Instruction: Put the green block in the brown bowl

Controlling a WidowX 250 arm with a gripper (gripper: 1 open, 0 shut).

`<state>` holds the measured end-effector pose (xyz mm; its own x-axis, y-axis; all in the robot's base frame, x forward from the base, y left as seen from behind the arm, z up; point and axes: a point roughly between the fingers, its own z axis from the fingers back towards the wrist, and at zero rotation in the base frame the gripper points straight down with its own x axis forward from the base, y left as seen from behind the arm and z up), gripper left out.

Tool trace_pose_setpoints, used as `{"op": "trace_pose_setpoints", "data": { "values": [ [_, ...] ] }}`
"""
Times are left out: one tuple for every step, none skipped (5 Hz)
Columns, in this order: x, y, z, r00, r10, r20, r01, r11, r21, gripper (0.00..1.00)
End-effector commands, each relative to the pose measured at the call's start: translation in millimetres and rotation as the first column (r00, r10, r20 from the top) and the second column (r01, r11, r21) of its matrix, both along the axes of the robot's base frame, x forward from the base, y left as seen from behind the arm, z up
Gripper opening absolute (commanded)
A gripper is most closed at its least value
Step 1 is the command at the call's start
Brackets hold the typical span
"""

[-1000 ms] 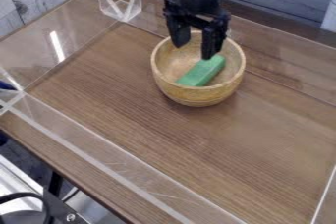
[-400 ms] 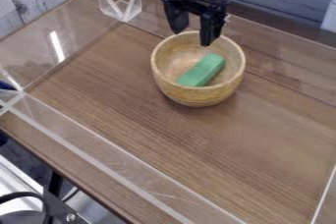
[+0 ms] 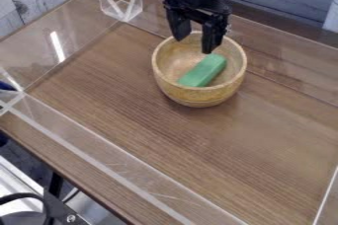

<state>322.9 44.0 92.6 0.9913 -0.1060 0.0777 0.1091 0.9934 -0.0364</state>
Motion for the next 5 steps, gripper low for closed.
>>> {"op": "trace_pose_setpoints", "data": {
  "values": [
    [1.3, 4, 28.3, 0.998, 0.004, 0.065, -0.004, 1.0, 0.008, 1.0],
    [-2.5, 9, 42.8, 0.996, 0.013, 0.086, -0.014, 1.0, 0.005, 1.0],
    [-8.0, 18, 62.8, 0.993, 0.033, 0.112, -0.034, 0.999, 0.009, 1.0],
    [-16.0, 31, 87.1, 0.989, 0.068, 0.132, -0.07, 0.998, 0.005, 1.0],
    [-24.9, 51, 101.7, 0.983, 0.124, 0.138, -0.126, 0.992, 0.007, 1.0]
  ]
}}
